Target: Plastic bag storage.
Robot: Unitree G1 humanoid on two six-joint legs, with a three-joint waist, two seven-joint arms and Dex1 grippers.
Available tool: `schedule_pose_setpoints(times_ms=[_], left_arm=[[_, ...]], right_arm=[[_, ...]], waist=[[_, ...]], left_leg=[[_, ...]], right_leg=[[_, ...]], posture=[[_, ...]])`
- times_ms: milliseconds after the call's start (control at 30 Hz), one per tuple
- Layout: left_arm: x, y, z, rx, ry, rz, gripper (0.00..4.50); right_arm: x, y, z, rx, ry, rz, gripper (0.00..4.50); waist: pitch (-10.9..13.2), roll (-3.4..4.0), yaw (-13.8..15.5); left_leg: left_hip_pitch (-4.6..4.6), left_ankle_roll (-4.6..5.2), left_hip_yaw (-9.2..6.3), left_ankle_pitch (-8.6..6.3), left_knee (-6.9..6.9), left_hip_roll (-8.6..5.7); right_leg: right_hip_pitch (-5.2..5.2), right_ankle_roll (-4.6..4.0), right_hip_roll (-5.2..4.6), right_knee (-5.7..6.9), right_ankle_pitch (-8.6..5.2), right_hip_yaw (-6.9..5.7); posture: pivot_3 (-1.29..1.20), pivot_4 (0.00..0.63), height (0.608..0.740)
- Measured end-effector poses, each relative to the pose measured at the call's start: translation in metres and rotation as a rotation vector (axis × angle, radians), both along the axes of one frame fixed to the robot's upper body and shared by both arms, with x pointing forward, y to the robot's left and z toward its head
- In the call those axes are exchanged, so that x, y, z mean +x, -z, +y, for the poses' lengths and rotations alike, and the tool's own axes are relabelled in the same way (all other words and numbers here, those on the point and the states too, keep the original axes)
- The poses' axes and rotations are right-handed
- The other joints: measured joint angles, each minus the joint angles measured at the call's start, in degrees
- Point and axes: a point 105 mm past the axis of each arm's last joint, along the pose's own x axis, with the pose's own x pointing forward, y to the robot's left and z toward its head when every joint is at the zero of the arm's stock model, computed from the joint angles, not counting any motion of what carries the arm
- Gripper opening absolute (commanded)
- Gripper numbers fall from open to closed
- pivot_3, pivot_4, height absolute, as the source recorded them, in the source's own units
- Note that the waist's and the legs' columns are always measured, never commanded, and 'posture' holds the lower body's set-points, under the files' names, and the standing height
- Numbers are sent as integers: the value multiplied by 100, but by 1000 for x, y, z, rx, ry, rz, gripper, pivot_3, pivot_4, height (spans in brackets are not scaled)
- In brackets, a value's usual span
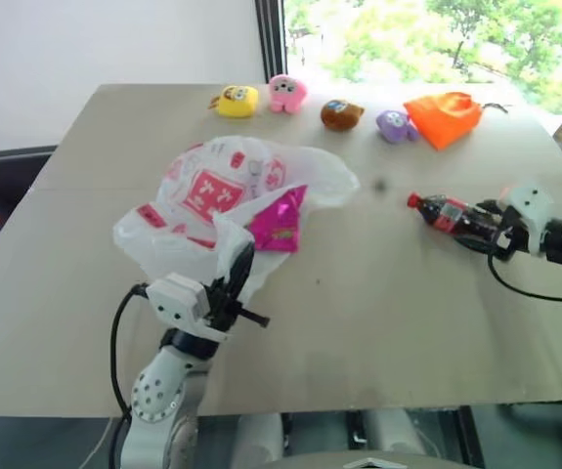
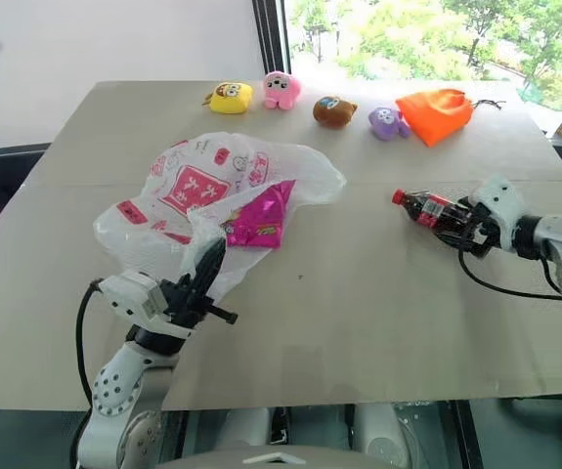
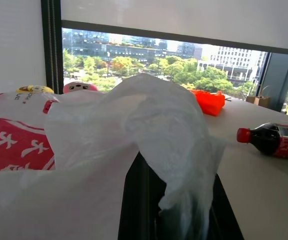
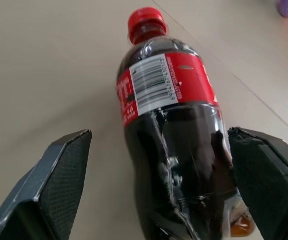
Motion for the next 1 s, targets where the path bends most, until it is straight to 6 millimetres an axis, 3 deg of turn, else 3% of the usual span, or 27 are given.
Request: schedule_pose_setpoints(times_ms=[67,133,233,400,833,933,1000], left_arm=[[-3,3,2,9,-18,7,0],[-6,5,5,36,-45,8,0],[-8,5,8,48,-75,0,0],[-12,4,7,72,-97,-13,0],[-12,2,5,96,-110,-39,0],[-13,1,2,103,-104,-46,0],[-13,2,0,108,-98,-45,0]], right_arm=[[6,2,0,-17,4,0,4150],[14,2,-3,-39,15,1,3281],[16,1,-4,-57,3,13,2647],[19,6,-3,-84,-9,34,2646],[30,7,4,-104,-6,52,2645],[30,5,11,-89,-38,48,2645],[28,-4,26,-29,-102,43,2645]], waist=[[-1,-1,2],[-1,-1,1],[-3,-3,-6],[-3,-8,-6],[-19,-29,-74],[-18,-28,-111],[-17,-27,-174]], left_leg=[[0,-3,-3,2,-1,2],[2,-21,-4,12,-3,3],[5,-20,3,12,-2,5],[75,10,9,-7,-1,5],[90,17,9,-10,8,8],[88,22,9,-13,11,9],[89,21,14,-13,9,21]], right_leg=[[0,0,1,1,0,-3],[-1,-1,3,2,0,-3],[1,-1,4,2,0,4],[74,-2,-1,-8,-1,7],[78,-3,-1,1,5,33],[77,-3,-2,1,10,37],[73,-2,6,2,10,44]], posture=[[0,150,740],[0,150,740],[0,150,740],[0,150,740],[0,150,740],[0,150,740],[0,150,740]])
